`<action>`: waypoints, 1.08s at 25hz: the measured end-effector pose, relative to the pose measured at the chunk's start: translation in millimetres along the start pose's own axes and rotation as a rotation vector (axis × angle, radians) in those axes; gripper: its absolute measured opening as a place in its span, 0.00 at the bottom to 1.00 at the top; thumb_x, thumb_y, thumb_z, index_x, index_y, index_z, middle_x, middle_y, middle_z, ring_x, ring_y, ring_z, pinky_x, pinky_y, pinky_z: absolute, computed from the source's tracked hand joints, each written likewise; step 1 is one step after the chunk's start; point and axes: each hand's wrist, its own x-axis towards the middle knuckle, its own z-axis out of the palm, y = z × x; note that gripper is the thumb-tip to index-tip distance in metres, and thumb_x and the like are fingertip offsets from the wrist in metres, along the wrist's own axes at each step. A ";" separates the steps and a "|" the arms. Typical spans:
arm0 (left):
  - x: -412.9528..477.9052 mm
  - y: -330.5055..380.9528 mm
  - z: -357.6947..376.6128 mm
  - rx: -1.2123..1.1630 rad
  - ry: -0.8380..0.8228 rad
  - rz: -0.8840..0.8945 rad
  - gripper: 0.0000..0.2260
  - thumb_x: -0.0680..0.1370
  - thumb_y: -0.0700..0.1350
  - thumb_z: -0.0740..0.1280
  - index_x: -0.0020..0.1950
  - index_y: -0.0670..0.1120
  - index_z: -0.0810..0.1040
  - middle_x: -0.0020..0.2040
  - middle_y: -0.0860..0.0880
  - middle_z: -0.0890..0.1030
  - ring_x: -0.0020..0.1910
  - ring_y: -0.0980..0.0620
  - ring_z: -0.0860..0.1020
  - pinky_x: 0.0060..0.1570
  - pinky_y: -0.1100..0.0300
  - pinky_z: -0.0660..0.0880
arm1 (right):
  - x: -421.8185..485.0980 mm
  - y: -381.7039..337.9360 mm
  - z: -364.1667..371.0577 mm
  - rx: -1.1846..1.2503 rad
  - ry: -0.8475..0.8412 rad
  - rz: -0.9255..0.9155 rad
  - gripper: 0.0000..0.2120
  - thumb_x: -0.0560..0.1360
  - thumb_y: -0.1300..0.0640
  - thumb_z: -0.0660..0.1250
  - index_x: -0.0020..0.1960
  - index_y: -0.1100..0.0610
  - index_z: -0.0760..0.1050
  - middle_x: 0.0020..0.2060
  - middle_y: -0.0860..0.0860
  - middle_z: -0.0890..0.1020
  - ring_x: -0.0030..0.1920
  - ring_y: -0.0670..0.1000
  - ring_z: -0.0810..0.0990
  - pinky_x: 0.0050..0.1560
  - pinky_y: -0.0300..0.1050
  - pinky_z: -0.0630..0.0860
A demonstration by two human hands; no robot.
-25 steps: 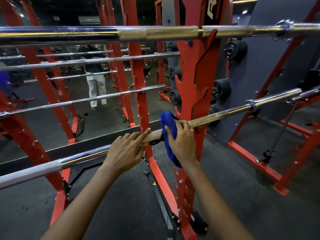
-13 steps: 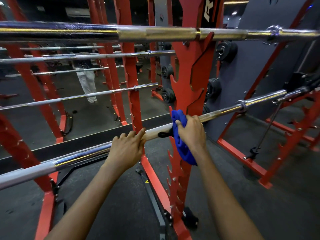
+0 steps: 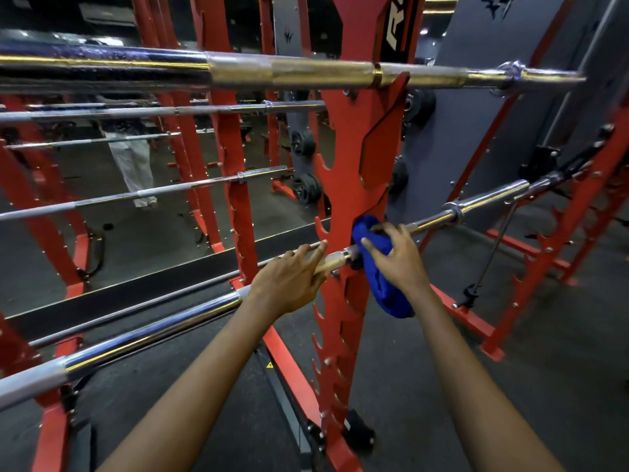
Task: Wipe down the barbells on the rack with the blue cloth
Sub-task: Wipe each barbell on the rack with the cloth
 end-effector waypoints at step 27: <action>-5.3 5.5 18.8 0.158 0.187 0.175 0.31 0.82 0.47 0.62 0.83 0.50 0.54 0.76 0.47 0.71 0.51 0.48 0.80 0.39 0.55 0.79 | 26.3 61.7 18.4 0.128 0.248 -0.077 0.19 0.82 0.52 0.64 0.72 0.54 0.72 0.66 0.51 0.78 0.69 0.54 0.75 0.73 0.59 0.71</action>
